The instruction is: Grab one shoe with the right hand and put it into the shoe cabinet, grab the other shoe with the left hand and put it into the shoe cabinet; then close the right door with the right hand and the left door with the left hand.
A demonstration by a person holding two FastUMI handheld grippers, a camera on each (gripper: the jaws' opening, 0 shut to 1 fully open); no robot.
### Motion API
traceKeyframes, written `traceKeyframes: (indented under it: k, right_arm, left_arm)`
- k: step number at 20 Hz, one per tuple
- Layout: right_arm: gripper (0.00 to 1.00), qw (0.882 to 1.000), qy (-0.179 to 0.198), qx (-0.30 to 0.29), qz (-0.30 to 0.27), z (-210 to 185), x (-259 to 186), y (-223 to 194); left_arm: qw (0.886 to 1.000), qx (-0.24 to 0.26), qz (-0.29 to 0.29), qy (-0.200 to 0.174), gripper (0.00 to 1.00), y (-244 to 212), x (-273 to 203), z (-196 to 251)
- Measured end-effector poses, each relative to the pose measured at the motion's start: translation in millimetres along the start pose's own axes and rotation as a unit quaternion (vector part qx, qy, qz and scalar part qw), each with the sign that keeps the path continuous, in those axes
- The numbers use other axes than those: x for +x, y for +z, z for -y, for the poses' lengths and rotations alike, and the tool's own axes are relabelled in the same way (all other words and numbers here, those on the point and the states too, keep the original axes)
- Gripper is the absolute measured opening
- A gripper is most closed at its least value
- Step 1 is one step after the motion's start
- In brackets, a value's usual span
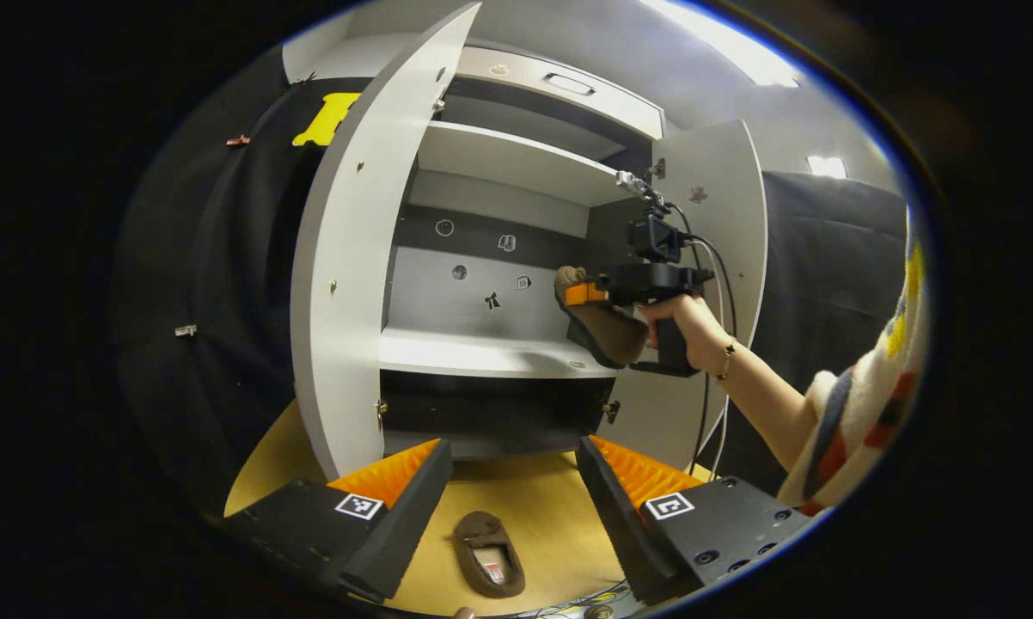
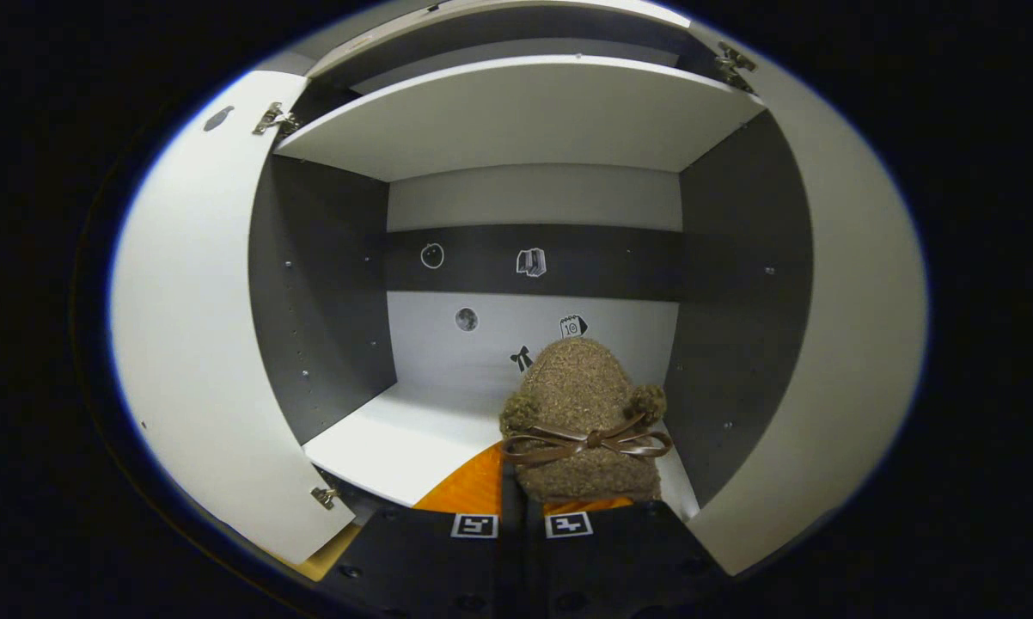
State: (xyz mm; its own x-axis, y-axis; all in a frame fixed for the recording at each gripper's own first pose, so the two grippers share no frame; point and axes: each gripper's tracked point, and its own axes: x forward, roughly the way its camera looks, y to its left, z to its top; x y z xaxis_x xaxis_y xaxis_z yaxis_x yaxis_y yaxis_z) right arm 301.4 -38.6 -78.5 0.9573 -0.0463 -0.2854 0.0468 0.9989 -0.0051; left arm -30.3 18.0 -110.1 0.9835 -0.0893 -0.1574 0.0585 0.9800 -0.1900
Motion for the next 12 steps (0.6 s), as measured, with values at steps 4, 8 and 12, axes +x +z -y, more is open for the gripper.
traceKeyframes:
  k: [4,8,12]
  right_arm:
    - [0.05,1.0,-0.008,-0.014,-0.023,5.0,72.9,-2.9]
    - [0.05,0.997,-0.017,-0.001,-0.071,8.5,131.5,-35.4]
    - [0.05,0.993,-0.039,0.007,-0.112,17.2,165.8,-67.8]
  left_arm:
    - [1.0,-0.004,-0.011,0.026,0.95,-5.2,2.6,-18.8]
    - [1.0,-0.024,-0.011,0.016,0.95,-1.9,4.2,-22.9]
    - [0.999,-0.052,-0.009,0.005,0.95,4.5,6.4,-26.4]
